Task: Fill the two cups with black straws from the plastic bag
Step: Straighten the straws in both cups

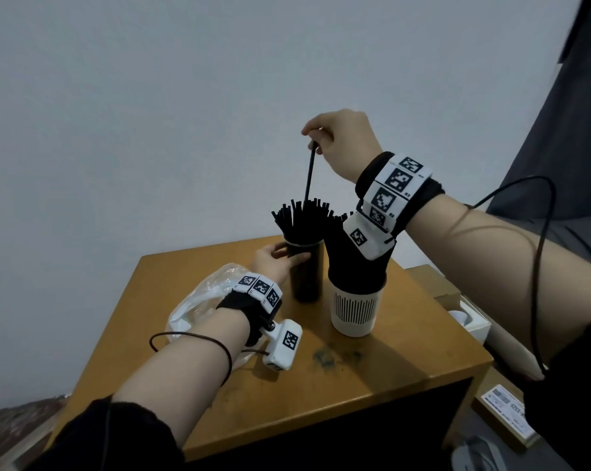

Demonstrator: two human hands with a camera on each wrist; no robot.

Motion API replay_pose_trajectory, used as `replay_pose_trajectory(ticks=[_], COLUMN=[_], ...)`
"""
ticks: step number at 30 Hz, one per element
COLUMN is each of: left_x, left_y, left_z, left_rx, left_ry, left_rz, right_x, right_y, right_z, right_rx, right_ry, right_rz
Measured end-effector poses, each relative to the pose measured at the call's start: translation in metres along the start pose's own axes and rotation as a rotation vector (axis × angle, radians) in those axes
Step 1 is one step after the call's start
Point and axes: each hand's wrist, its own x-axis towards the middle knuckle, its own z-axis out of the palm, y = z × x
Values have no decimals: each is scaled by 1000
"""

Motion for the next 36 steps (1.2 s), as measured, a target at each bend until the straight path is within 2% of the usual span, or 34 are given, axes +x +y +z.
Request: replay_pose_trajectory(ticks=[5,10,12,14,17,21,25,32,34,36], left_x=[-5,-9,-11,-14,-21,-29,-38,-56,-60,-63], left_y=[3,3,3,4,7,11,10,4,3,3], left_z=[-9,-21,-26,-29,-32,-33,-32,-31,-27,-23], left_rx=[13,4,11,13,13,18,-12,-24,-66,-79], left_ry=[-16,-63,-86,-94,-106,-118,-123,-66,-45,-31], left_rz=[15,-19,-26,-22,-22,-10,-8,-29,-45,-49], right_x=[-6,-17,-25,-32,-39,-55,-98,-182,-197,-206], right_y=[2,3,4,6,5,1,6,35,44,52], right_z=[10,23,30,33,22,-8,-23,3,20,37], right_rx=[-181,-487,-545,-559,-434,-126,101,281,315,322], right_ry=[-325,-828,-921,-938,-824,-527,-256,276,320,303], right_rz=[72,92,94,72,58,98,130,389,517,623])
